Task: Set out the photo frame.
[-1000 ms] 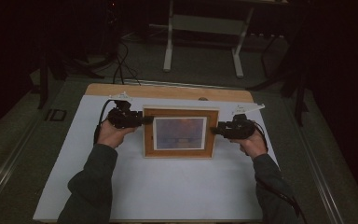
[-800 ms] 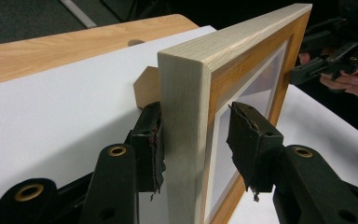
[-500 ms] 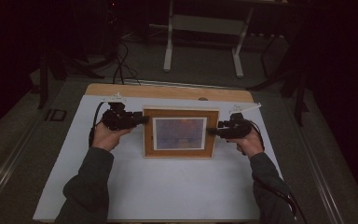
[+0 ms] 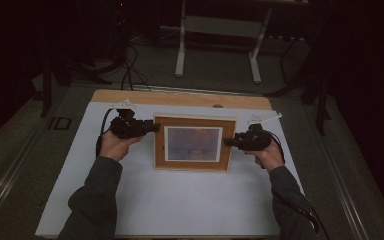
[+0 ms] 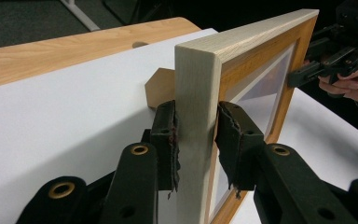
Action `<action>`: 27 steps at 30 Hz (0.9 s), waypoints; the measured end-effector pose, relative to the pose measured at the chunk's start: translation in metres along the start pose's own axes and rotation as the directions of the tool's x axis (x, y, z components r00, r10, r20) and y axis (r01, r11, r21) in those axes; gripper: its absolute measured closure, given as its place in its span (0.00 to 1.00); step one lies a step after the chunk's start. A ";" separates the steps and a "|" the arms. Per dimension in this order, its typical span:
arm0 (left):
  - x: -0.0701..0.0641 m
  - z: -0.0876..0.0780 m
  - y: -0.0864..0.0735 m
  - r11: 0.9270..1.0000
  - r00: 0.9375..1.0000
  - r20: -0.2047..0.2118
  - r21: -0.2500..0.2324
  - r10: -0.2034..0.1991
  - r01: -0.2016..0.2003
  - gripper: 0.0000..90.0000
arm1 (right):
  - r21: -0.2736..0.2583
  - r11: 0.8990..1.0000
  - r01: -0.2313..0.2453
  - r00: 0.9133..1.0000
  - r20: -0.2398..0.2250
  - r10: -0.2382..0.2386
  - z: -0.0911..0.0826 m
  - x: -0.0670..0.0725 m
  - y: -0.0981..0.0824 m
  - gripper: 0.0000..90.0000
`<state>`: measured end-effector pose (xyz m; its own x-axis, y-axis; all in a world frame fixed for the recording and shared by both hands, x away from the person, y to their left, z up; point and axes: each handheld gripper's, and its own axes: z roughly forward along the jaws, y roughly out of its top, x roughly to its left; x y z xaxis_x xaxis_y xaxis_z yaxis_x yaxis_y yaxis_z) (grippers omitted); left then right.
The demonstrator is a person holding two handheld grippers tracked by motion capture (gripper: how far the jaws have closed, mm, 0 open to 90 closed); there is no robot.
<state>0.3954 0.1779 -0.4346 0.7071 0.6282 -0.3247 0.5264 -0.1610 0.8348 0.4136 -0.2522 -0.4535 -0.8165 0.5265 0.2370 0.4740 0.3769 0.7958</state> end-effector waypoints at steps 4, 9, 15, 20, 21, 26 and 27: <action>-0.001 0.000 0.000 1.000 1.000 -0.003 0.001 -0.002 0.002 0.77 | 0.001 1.000 0.000 1.000 -0.002 0.000 0.000 0.000 0.000 0.70; -0.004 0.001 0.001 1.000 1.000 -0.006 0.005 -0.001 0.001 0.77 | 0.002 1.000 0.003 1.000 -0.008 -0.003 -0.002 0.000 0.000 0.70; -0.003 0.002 0.001 1.000 1.000 0.007 0.009 -0.022 0.022 0.75 | -0.002 1.000 -0.003 1.000 -0.003 0.003 -0.003 -0.001 -0.001 0.62; -0.002 0.005 -0.001 0.999 0.999 -0.001 0.022 -0.038 0.038 0.64 | -0.010 1.000 -0.009 1.000 0.004 0.009 -0.004 -0.002 -0.001 0.56; -0.002 0.004 -0.001 0.999 0.999 -0.001 0.018 -0.040 0.040 0.62 | -0.010 1.000 -0.009 1.000 0.003 0.009 -0.004 -0.003 -0.001 0.55; -0.001 -0.006 -0.002 0.999 0.999 0.002 -0.012 -0.046 0.046 0.58 | -0.015 1.000 -0.012 1.000 0.010 0.013 -0.007 -0.002 -0.003 0.52; -0.001 -0.006 -0.002 0.999 0.999 0.002 -0.012 -0.046 0.046 0.58 | -0.015 1.000 -0.012 1.000 0.010 0.013 -0.007 -0.002 -0.003 0.52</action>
<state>0.3908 0.1825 -0.4330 0.6835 0.6331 -0.3634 0.5523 -0.1230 0.8245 0.4118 -0.2602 -0.4523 -0.8070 0.5390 0.2412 0.4793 0.3592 0.8008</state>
